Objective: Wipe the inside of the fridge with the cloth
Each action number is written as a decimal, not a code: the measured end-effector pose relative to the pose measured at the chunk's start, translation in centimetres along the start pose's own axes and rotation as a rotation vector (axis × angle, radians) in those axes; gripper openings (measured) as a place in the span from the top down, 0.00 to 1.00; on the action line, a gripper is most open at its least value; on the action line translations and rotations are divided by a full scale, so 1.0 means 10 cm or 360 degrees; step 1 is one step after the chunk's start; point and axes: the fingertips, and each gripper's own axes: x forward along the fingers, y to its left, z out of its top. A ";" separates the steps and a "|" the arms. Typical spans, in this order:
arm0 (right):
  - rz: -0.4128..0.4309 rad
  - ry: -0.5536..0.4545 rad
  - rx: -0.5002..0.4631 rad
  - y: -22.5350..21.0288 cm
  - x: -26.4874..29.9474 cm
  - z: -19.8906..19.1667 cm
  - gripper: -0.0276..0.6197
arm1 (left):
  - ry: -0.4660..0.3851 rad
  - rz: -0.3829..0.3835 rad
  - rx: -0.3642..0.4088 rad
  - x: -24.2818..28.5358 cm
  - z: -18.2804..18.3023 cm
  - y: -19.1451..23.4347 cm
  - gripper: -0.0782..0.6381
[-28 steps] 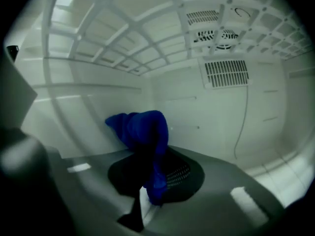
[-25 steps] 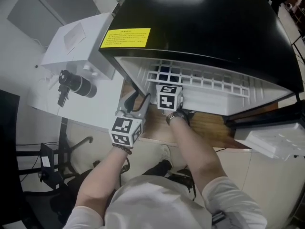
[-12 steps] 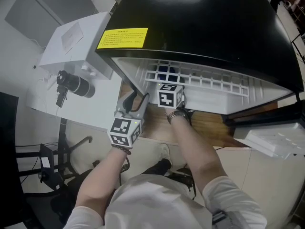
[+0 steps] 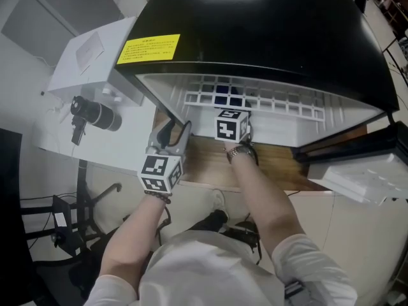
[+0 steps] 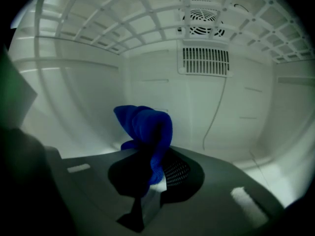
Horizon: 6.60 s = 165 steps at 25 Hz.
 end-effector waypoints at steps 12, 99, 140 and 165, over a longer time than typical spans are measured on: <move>-0.0116 0.0014 0.0032 -0.50 -0.12 -0.10 0.89 | 0.0005 0.0024 -0.0004 0.00 -0.01 0.00 0.68; 0.0109 0.0105 0.0008 0.30 -0.46 -0.41 0.89 | -0.0001 0.0005 0.0002 0.04 -0.01 0.02 0.68; -0.0498 0.0138 0.0141 -1.81 -1.06 -0.73 0.89 | 0.0021 0.0062 -0.0011 0.05 -0.02 0.03 0.68; 0.0211 -0.0127 0.0109 0.48 -1.18 0.06 0.89 | 0.0076 -0.0016 0.0026 0.05 -0.02 0.00 0.68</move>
